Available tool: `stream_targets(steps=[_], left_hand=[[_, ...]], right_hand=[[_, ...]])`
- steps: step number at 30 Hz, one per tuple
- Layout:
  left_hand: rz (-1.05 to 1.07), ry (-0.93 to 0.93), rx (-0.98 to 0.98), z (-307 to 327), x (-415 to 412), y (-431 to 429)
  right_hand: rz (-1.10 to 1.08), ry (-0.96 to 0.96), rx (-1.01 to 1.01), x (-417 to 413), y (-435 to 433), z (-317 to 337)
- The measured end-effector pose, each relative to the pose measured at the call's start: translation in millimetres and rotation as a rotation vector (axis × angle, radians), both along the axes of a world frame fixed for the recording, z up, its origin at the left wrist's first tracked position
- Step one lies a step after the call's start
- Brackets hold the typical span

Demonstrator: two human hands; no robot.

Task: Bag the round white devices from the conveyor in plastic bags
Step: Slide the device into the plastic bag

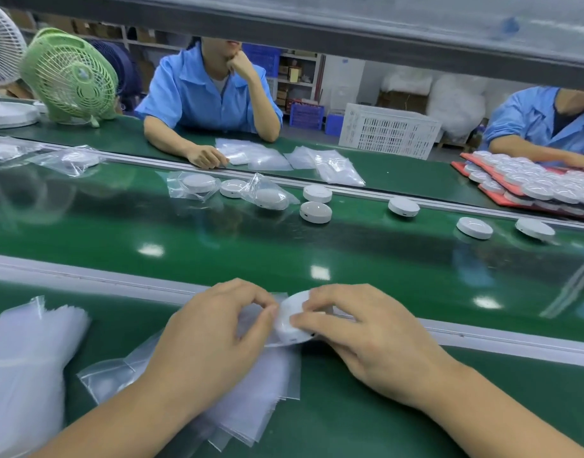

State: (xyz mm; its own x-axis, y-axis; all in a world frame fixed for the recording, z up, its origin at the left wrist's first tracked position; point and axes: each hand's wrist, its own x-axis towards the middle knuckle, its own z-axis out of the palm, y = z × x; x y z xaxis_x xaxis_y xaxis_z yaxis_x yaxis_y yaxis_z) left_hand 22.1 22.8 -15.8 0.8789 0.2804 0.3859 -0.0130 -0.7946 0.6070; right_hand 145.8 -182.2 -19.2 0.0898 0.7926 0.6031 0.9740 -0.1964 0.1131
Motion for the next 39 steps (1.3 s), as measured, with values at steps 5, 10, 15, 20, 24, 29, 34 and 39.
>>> stream_targets(steps=[5, 10, 15, 20, 24, 29, 34, 39], left_hand=[[-0.318, 0.043, -0.528, 7.5, -3.6, -8.8], [-0.257, -0.120, -0.700, 8.3, -4.5, -22.1], [-0.148, -0.342, -0.877, 12.4, 2.3, -33.6], [-0.294, -0.196, -0.911, 14.4, 6.4, -28.1], [-0.358, -0.060, -0.609, 6.8, 2.9, -31.1], [-0.197, -0.235, -0.087, -1.5, 4.7, -25.2], [-0.164, -0.015, 0.553, -19.2, 8.1, -22.2], [-0.212, 0.288, 0.697, -35.3, 16.3, -9.8]], right_hand=[[0.081, 0.511, 0.341, -20.5, 6.6, -1.4], [0.062, 1.127, 0.579, -34.8, 19.4, 6.6], [0.110, 1.389, 0.448, -41.5, 31.1, 13.4], [0.066, 1.383, 0.586, -36.4, 34.1, 21.2], [-0.063, 1.309, 0.671, -34.6, 26.4, 17.5], [-0.177, 1.177, 0.728, -23.0, 29.8, 21.2], [-0.435, 0.817, 0.702, 73.2, 46.1, 46.4], [-0.634, 0.619, 0.278, 177.1, 81.4, 47.8]])
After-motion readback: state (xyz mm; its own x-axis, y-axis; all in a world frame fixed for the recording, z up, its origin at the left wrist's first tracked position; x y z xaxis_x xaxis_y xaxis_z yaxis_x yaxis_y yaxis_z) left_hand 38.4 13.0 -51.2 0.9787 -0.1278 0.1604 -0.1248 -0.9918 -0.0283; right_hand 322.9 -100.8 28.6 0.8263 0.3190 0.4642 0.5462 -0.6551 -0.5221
